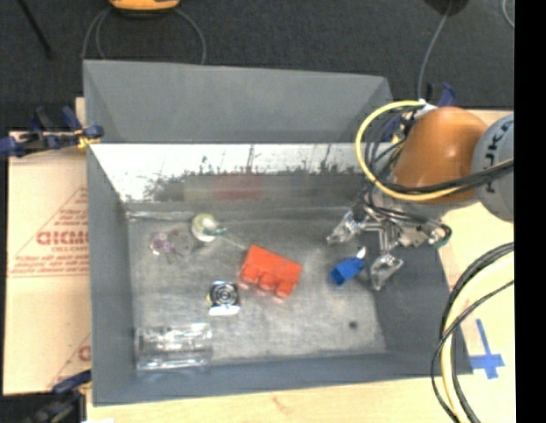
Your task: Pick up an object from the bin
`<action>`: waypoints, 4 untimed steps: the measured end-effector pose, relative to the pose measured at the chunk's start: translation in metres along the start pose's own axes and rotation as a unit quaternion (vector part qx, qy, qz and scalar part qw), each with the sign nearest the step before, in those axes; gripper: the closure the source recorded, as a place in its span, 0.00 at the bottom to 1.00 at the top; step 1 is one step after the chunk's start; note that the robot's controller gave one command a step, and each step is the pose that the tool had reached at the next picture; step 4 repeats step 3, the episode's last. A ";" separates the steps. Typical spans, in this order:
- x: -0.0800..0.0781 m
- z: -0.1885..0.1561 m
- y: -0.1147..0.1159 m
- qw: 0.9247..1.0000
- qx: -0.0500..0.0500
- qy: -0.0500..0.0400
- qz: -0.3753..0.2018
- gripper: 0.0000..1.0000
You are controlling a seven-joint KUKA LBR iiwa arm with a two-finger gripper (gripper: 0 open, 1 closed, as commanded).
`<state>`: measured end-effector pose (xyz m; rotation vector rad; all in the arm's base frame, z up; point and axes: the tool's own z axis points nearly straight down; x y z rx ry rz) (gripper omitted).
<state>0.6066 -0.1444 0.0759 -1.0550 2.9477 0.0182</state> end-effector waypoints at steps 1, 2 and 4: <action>0.000 0.000 0.003 0.999 -0.003 -0.001 -0.040 0.00; 0.006 0.000 -0.005 0.999 0.008 0.000 -0.041 1.00; 0.004 -0.052 -0.007 0.999 0.008 0.004 -0.039 1.00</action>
Offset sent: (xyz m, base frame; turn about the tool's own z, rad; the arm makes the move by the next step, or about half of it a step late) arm -0.0076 -0.0090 -0.0059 -0.0850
